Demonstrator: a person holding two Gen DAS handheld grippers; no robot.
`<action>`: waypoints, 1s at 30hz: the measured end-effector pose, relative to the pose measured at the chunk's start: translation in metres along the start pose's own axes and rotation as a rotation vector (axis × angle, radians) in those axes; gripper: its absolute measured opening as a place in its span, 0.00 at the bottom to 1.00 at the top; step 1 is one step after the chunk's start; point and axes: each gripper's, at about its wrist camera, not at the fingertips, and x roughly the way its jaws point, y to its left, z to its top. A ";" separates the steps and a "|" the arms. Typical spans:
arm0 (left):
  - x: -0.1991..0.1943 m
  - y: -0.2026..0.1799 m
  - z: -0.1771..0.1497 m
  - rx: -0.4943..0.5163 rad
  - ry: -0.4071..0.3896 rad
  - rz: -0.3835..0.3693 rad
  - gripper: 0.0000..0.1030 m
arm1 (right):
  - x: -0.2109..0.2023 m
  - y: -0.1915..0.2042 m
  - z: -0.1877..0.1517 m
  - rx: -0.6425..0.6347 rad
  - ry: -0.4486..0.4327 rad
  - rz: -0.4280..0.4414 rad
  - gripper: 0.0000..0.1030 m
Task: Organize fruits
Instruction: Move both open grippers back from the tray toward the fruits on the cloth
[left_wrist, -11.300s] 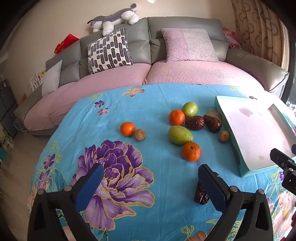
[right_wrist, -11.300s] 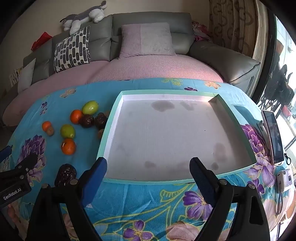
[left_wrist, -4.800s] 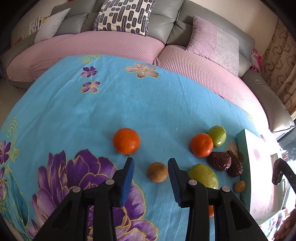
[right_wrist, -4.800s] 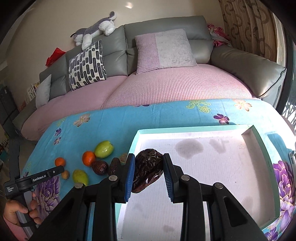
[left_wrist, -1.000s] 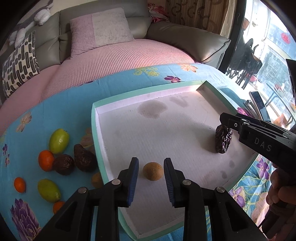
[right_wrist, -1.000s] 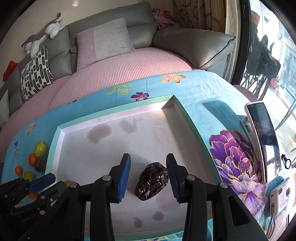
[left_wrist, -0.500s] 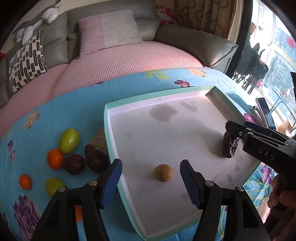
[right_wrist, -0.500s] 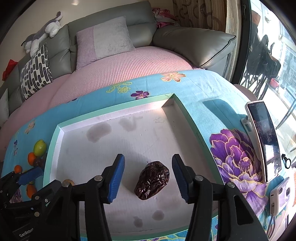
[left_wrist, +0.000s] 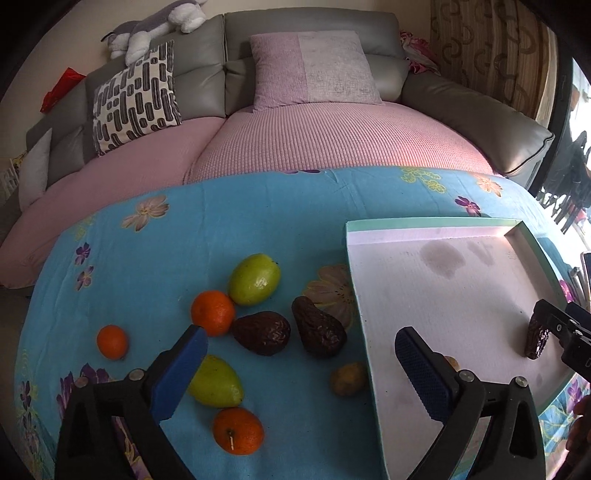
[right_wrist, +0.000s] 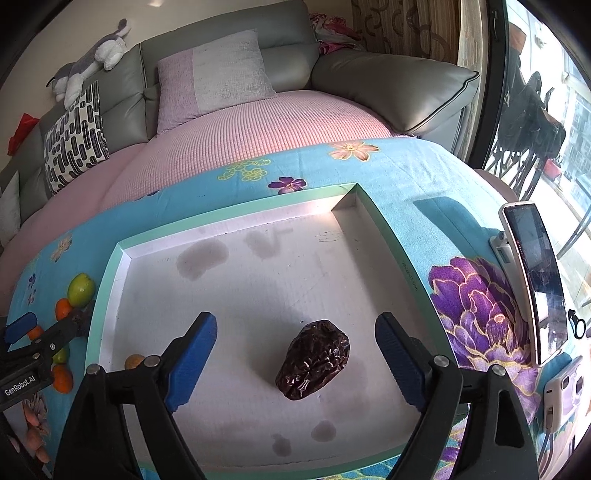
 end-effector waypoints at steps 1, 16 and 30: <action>0.000 0.006 0.001 -0.012 -0.004 0.016 1.00 | 0.001 0.002 0.000 -0.005 -0.001 0.006 0.88; -0.014 0.105 -0.005 -0.180 -0.039 0.204 1.00 | -0.004 0.059 -0.003 -0.100 -0.076 0.135 0.89; -0.036 0.166 -0.019 -0.283 -0.080 0.228 1.00 | -0.006 0.128 -0.012 -0.229 -0.085 0.222 0.89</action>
